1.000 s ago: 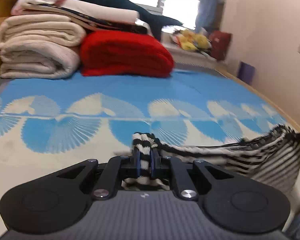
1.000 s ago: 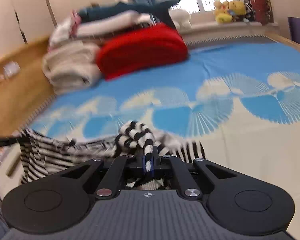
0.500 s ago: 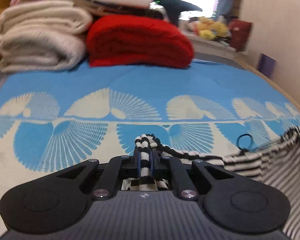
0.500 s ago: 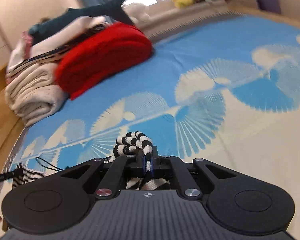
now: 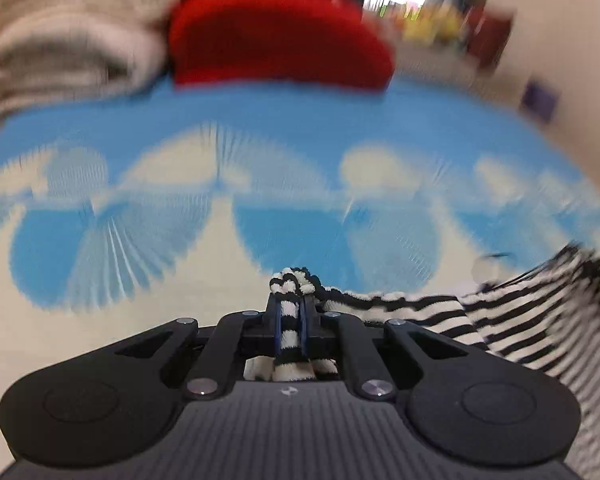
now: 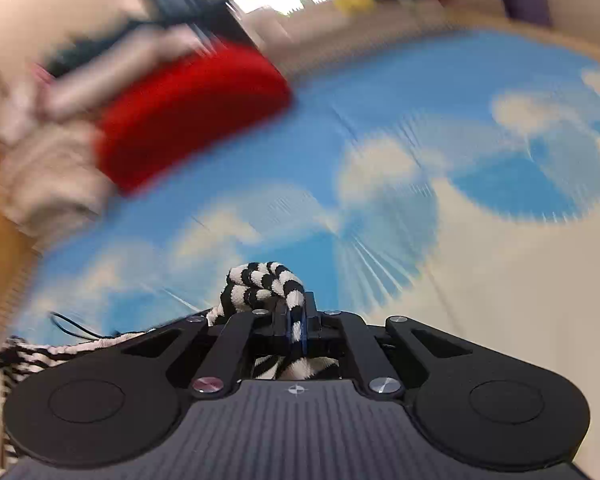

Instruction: Fold small clothes

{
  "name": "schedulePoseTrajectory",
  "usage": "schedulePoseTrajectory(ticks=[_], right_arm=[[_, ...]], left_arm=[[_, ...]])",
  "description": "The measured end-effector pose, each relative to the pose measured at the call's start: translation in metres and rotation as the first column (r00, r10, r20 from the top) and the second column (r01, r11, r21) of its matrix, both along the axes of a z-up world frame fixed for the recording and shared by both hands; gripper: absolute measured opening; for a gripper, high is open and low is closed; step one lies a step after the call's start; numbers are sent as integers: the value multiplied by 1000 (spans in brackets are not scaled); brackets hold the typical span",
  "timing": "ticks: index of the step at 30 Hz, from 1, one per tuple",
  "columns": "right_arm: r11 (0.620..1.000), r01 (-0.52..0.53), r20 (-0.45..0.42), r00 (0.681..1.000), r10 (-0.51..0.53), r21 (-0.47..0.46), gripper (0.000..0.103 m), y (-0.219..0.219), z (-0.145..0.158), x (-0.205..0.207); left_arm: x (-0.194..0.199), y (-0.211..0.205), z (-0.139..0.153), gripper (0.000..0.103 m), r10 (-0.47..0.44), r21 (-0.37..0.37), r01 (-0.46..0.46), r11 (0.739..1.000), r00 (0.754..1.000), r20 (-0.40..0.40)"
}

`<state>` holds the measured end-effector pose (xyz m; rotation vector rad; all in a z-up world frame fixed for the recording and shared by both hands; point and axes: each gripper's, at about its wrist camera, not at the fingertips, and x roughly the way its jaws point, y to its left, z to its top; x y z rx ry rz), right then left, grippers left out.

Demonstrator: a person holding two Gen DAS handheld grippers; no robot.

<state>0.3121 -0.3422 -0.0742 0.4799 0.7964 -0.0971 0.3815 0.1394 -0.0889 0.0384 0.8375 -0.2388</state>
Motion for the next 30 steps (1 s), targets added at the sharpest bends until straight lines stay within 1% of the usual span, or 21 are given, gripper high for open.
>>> schedulePoseTrajectory(ticks=[2,3,4,6,7,8,9,11,13,14,15,17,20,21,22,24,25,26,27,29,30], right_arm=[[1000,18,-70,997,-19,-19,7,3,-23,9],[999,24,-71,997,-26,-34,8,4,-27,10],[998,21,-57,998,-25,-59,8,6,-28,10],[994,18,-34,999,-22,-105,12,9,-25,8],[993,18,-28,999,-21,-117,14,10,-26,8],[991,26,-30,999,-30,-131,23,8,-29,9],[989,38,-35,998,-44,-144,37,7,-32,9],[986,90,-9,996,-92,-138,52,5,-28,7],[993,105,67,993,-100,-62,54,3,-13,-1],[996,85,116,990,-80,-38,58,3,-7,-4],[995,81,124,990,-73,-63,65,5,-4,-4],[985,98,76,993,-88,-139,70,8,-7,-2],[991,101,-11,995,-103,-84,70,3,-17,0],[991,118,-14,993,-119,-63,70,0,-16,-2],[990,128,0,992,-128,-54,70,-1,-13,-6],[988,145,39,989,-143,-56,70,-2,-4,-16],[986,159,57,986,-156,-54,70,-2,0,-22],[984,172,69,983,-169,-43,70,-3,5,-29],[983,183,77,981,-181,-23,70,-3,10,-39],[979,196,101,974,-201,53,70,-7,21,-63],[977,188,105,974,-198,96,70,-8,27,-76]], left_arm=[[10,-10,-20,20,17,49,-15,999,999,-27],[12,-13,-23,32,26,66,-25,998,1000,-17],[13,-15,-25,40,41,89,-40,995,999,-8],[11,-12,-26,83,85,141,-88,986,996,21],[10,-7,-26,90,110,166,-116,979,993,44],[9,-3,-25,98,120,184,-131,974,990,69],[8,1,-24,103,127,196,-140,971,989,78],[8,8,-20,103,145,194,-158,968,986,81],[4,14,-12,103,143,179,-158,971,985,94],[1,17,-9,103,137,179,-154,972,985,105],[-4,19,-4,103,127,175,-146,974,985,119],[-14,24,1,103,110,159,-130,979,985,134],[-26,31,6,103,90,141,-106,984,989,118],[-33,33,13,103,103,134,-123,983,984,145],[-45,36,25,102,118,108,-142,984,972,203],[-73,44,53,103,146,38,-168,985,931,335],[-84,46,64,103,177,20,-197,980,916,360],[-92,49,71,103,210,7,-227,974,911,354],[-100,52,76,103,236,-8,-247,969,915,327],[-122,63,76,103,267,-53,-262,964,935,232],[-135,68,71,103,257,-70,-249,966,948,187]])
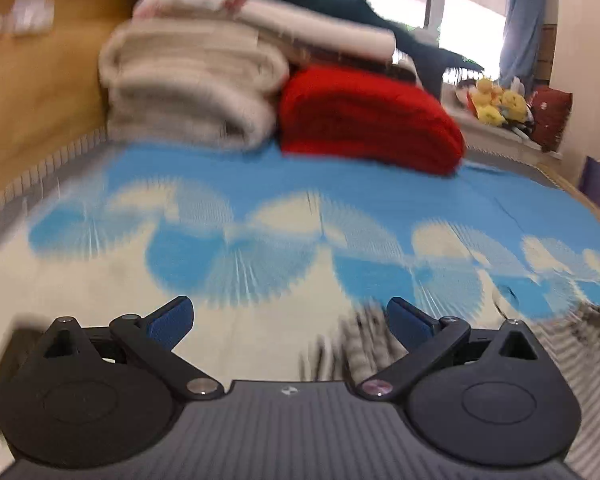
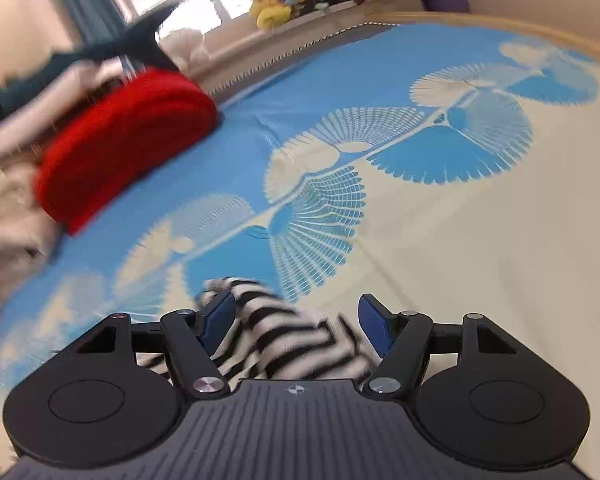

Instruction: Fold small clothes

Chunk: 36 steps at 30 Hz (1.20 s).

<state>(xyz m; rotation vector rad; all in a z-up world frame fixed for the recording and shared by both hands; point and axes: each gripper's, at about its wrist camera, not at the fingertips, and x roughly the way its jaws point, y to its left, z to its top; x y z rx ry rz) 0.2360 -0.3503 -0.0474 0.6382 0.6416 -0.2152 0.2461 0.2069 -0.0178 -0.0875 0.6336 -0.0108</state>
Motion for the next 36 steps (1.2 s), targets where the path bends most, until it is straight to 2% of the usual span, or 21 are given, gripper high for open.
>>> schedulePoseTrajectory(ticks=[1,3,4,6,8,10,12,16,18,22,23,25,26,27,28,29,33,36], right_arm=[[999,-17,11,1000,17,36,70,-1,7,-16],[996,-69,48,997,66,53,70,0,16,-48],[996,-91,62,994,89,24,70,2,19,-69],[989,-107,73,991,114,-97,70,8,21,-109],[969,-111,44,991,123,-219,70,13,17,-138],[954,-124,-13,992,125,-274,66,12,10,-156],[954,-151,-40,989,145,-258,58,9,5,-163],[932,-245,-140,967,214,-268,57,16,-11,-159],[916,-281,-196,953,231,-285,57,21,-20,-153],[906,-270,-249,949,193,-326,57,24,-31,-136],[910,-269,-255,948,191,-316,57,24,-33,-131],[919,-270,-255,946,198,-288,55,23,-36,-123],[920,-278,-248,945,211,-275,28,24,-36,-124],[918,-287,-252,943,219,-275,11,24,-37,-121],[911,-288,-252,943,217,-294,11,26,-37,-120],[904,-289,-250,944,214,-317,10,31,-36,-119],[897,-248,-252,954,161,-365,8,29,-34,-119],[908,-237,-262,953,149,-344,8,22,-37,-119]], left_arm=[[-13,3,-5,103,-16,-5,16,1000,999,-31],[-43,4,-19,103,-39,47,43,998,996,-83],[-54,2,-25,103,-53,74,61,995,993,-104],[-72,-4,-36,103,-91,103,107,989,985,-146],[-85,-9,-44,103,-121,121,143,982,978,-171],[-93,-13,-49,103,-139,153,165,974,977,-163],[-93,-17,-53,103,-147,146,174,974,973,-176],[-89,-25,-57,103,-204,65,223,973,953,-224],[-85,-31,-59,103,-215,64,235,970,951,-224],[-79,-45,-66,101,-218,90,249,964,940,-262],[-76,-47,-68,98,-215,90,248,965,937,-275],[-72,-49,-71,82,-218,78,250,965,932,-290],[-71,-50,-73,50,-231,65,261,963,926,-297],[-69,-52,-74,18,-239,62,270,961,921,-307],[-68,-52,-76,7,-245,54,275,960,916,-318],[-69,-52,-77,0,-252,40,279,959,912,-325],[-77,-43,-70,0,-210,109,248,963,937,-280],[-78,-12,-65,0,-61,181,106,978,969,-239]])
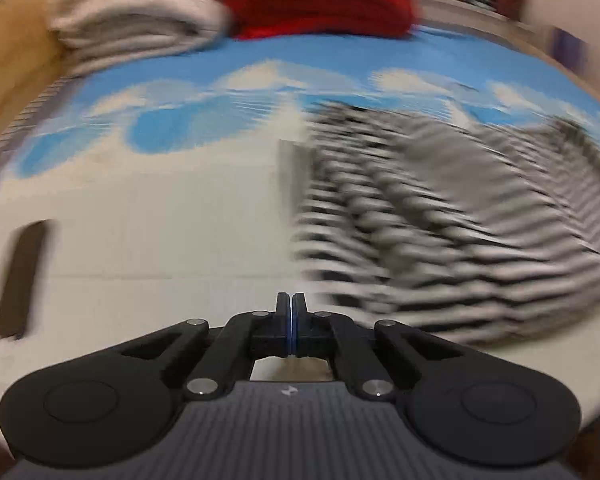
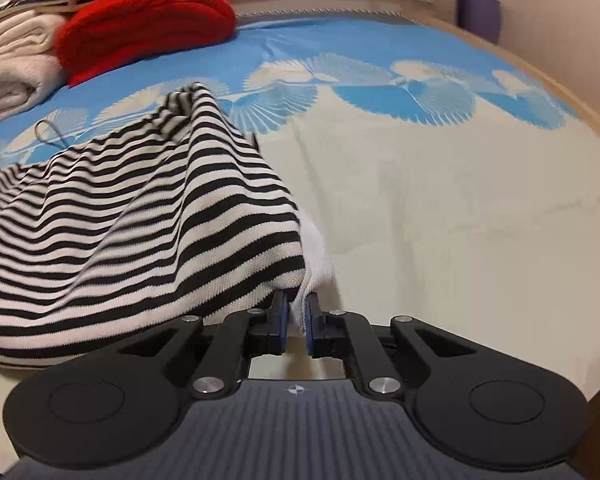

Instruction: Fold small clothes

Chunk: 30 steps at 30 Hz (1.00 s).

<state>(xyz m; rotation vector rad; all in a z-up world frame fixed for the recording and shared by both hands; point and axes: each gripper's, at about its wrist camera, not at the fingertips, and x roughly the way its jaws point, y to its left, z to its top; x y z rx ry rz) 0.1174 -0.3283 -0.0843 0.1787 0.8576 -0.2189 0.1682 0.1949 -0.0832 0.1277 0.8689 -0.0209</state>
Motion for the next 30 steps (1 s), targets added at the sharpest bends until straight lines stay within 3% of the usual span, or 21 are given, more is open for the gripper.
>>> schedulePoseTrajectory(ticks=[2,3,5,6,7,9,11,13,17,19,20,24,27,30], right_arm=[[1000,-8,-2,1000,8,-19,8,1,-1,0],[1000,-10,-5,1000,10,-20,8,1,-2,0],[1000,-10,-7,1000,10,-18,8,1,-1,0],[1000,-10,-6,1000,10,-18,8,2,-1,0],[1000,-11,-7,1000,11,-20,8,2,-1,0],[1000,-7,-12,1000,7,-19,8,2,-1,1],[1000,1,-18,1000,-1,-13,8,3,0,3],[1000,9,-22,1000,-9,-14,8,4,-1,4],[999,1,-30,1000,-3,-37,8,8,-2,6],[999,3,-32,999,-4,-39,8,9,-3,7],[999,4,-33,999,-5,-38,8,8,-3,7],[999,0,-33,999,-1,-54,8,10,-4,8],[997,7,-28,1000,-9,-76,8,10,-4,7],[997,25,-25,999,-27,-78,7,6,-4,8]], left_arm=[[2,31,3,0,108,1,-108,994,994,19],[2,46,4,0,133,-43,-133,990,991,10],[0,69,5,0,107,-218,-112,969,994,-35],[-2,71,5,7,75,-281,-85,956,996,-46],[-4,67,6,14,42,-298,-53,953,998,-40],[-9,50,8,67,-37,-264,30,964,999,-24],[-12,29,8,86,-120,-222,113,968,993,-16],[-9,7,4,86,-194,-181,185,966,980,-34],[0,-24,-22,84,-248,-107,236,966,961,-121],[1,-37,-28,57,-280,-76,272,959,953,-120],[1,-41,-29,19,-289,-63,283,957,950,-117],[-1,-44,-26,16,-270,-55,266,962,958,-96],[-7,-28,-14,16,-217,-46,215,976,975,-49],[-9,-9,-13,16,-187,-62,184,981,981,-51]])
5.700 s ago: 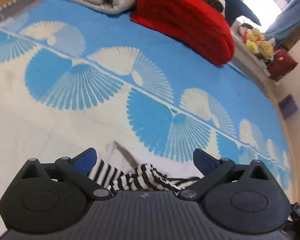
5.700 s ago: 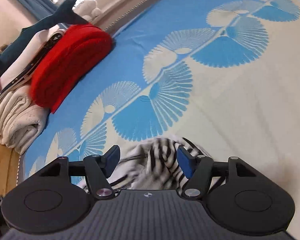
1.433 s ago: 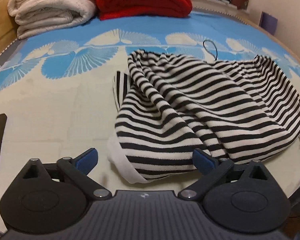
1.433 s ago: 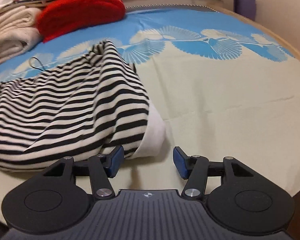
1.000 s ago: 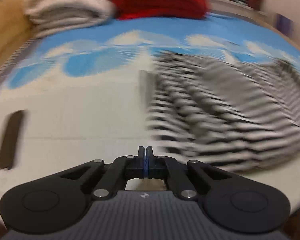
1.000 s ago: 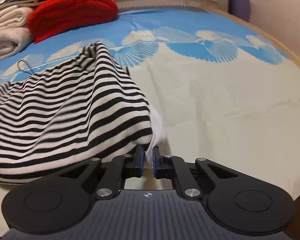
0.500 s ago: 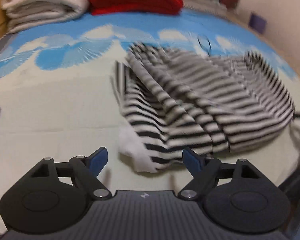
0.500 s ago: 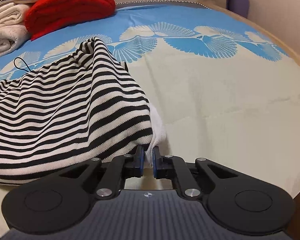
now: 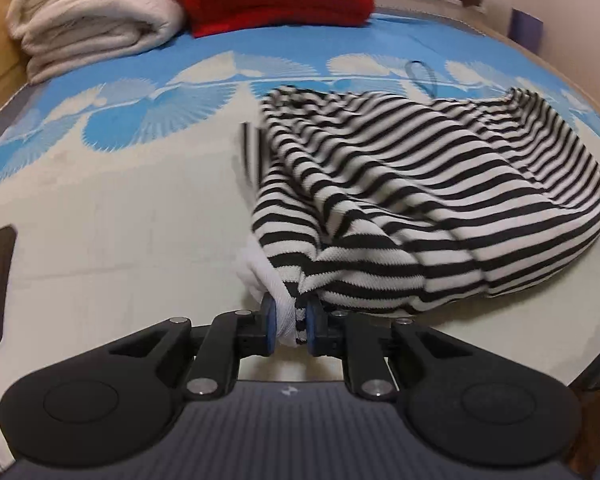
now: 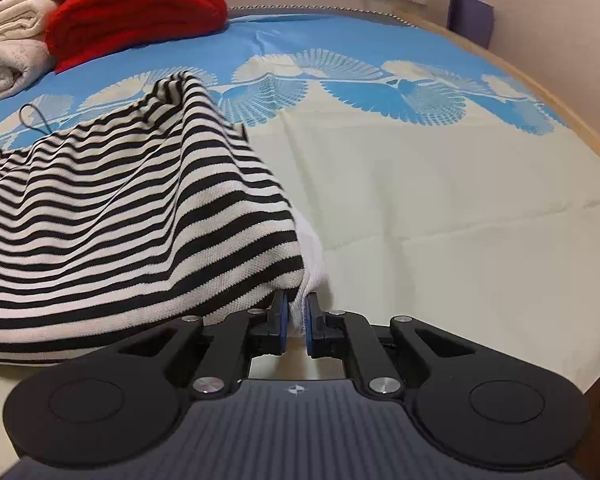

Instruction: Fold small clothes

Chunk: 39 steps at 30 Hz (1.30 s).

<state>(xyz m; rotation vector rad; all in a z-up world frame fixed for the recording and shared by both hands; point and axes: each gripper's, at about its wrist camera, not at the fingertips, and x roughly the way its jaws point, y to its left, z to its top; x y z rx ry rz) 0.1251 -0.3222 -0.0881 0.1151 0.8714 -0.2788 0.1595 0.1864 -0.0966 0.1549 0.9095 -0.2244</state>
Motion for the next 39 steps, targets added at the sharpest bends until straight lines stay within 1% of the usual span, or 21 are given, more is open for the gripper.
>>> schedulePoseTrajectory(ticks=[1,2,4,7,10,11,13,14,15,17,19,20,22,24,26,28,32,34,36,38,39], right_arm=[[1000,5,-2,1000,-5,4,7,-1,0,0],[1000,9,-4,1000,-9,6,7,-2,-1,1],[999,33,-15,999,-33,-5,7,-2,-2,3],[999,50,-14,999,-50,6,7,-4,-2,5],[999,39,-16,999,-39,1,7,0,-2,4],[999,39,-18,999,-39,2,7,1,-2,4],[999,42,-22,999,-42,4,7,1,-2,5],[999,43,-24,999,-43,5,7,2,-2,5],[999,41,-27,999,-41,4,7,1,-2,6],[999,36,-32,999,-36,-2,7,1,-3,8],[999,33,-36,999,-34,-6,7,3,-3,8],[999,33,-37,999,-33,-8,7,4,-3,9],[999,30,-42,999,-30,-11,7,5,-4,9],[1000,26,-43,999,-27,-14,7,6,-4,9],[1000,23,-45,999,-24,-17,7,6,-4,9],[1000,22,-45,999,-23,-20,7,6,-4,9],[998,55,-28,998,-56,-11,7,1,-2,7],[998,68,-19,998,-68,-8,7,0,0,7],[997,76,-14,997,-77,-6,6,-1,1,7],[997,81,-19,996,-82,-7,6,-1,0,7],[996,85,-15,996,-85,-16,6,-1,1,8]], left_arm=[[-1,3,-2,15,2,23,-2,1000,1000,1],[-1,4,-3,0,15,69,-16,997,1000,14],[3,18,-4,0,113,204,-125,971,991,69],[15,60,4,0,236,116,-241,964,970,58],[13,76,10,0,208,-63,-208,976,978,-6],[9,71,13,5,178,-78,-177,981,984,5],[-2,55,17,34,89,-92,-87,992,996,16],[-6,45,17,58,44,-93,-42,995,999,25],[-12,31,17,73,-10,-63,13,998,999,50],[-24,1,13,79,-121,63,114,991,987,108],[-30,-19,4,79,-203,164,183,969,973,112],[-28,-25,-2,77,-222,191,201,961,970,98],[-26,-33,-9,52,-248,195,230,953,966,75],[-21,-36,-13,6,-240,183,226,957,969,58],[-19,-36,-12,5,-225,169,211,963,972,64],[-22,-37,-6,5,-210,192,187,964,971,112],[-16,-26,-1,3,-110,206,80,975,984,137],[-10,-17,-5,1,-49,255,12,967,989,141],[-3,-4,-6,0,-2,242,-27,970,993,118],[3,6,-9,0,58,325,-108,940,986,157],[9,18,-9,0,107,313,-149,938,983,147]])
